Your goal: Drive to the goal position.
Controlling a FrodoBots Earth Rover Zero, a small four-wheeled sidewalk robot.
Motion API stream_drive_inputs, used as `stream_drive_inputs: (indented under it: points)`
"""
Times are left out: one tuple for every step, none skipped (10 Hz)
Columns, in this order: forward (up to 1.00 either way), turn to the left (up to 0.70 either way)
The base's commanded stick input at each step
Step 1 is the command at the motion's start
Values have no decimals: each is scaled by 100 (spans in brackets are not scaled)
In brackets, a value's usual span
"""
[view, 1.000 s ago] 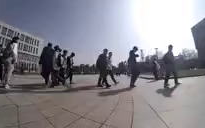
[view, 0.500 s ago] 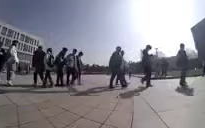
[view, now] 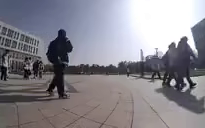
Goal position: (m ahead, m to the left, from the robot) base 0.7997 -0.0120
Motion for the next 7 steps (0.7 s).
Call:
stream_drive_inputs:
  points:
    - [0,0]
    - [0,0]
    - [0,0]
    - [0,-20]
    - [0,-50]
    - [0,-50]
    - [0,-50]
